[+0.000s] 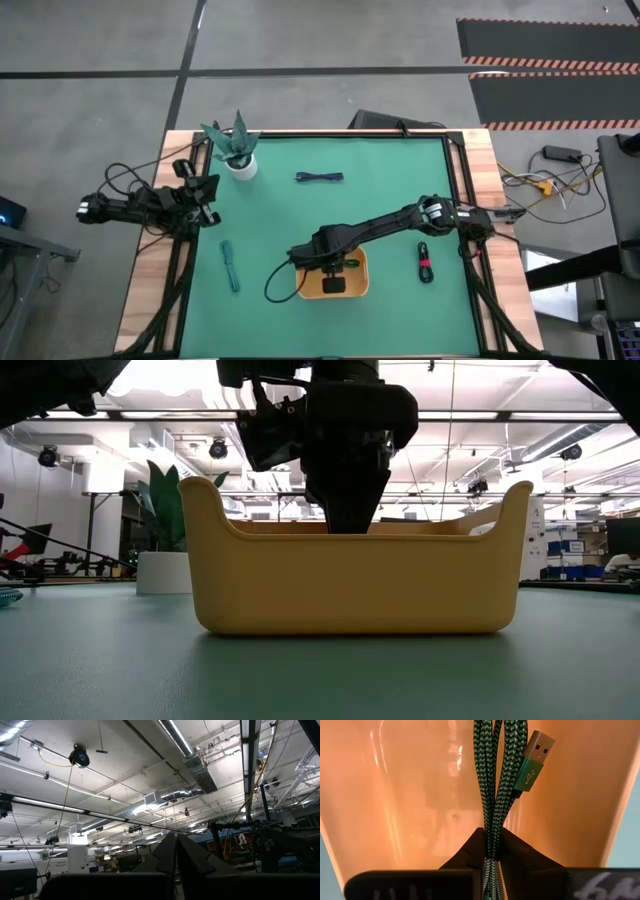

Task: Pick and place USB-C Cables
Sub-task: Put the green charger cable into the yellow bin

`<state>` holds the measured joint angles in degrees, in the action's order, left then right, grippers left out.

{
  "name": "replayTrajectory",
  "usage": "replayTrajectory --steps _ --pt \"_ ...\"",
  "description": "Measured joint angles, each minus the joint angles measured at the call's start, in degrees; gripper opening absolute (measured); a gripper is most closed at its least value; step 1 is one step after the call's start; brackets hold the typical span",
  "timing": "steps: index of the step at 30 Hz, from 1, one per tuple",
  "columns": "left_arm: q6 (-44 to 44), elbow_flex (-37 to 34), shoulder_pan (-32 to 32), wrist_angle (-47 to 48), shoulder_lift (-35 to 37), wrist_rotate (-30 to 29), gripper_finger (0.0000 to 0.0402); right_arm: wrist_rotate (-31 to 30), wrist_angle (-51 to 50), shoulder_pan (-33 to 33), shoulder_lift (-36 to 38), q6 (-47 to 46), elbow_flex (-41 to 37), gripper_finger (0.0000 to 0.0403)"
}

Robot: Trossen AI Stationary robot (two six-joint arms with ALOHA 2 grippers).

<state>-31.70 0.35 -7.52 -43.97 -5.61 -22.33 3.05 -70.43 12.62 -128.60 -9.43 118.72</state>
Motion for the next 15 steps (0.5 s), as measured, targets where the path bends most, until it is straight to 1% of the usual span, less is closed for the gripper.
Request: replayTrajectory --steps 15 --pt "0.0 0.01 0.01 0.04 0.0 -0.02 0.0 0.4 0.69 -0.02 0.0 -0.65 -0.94 0.0027"
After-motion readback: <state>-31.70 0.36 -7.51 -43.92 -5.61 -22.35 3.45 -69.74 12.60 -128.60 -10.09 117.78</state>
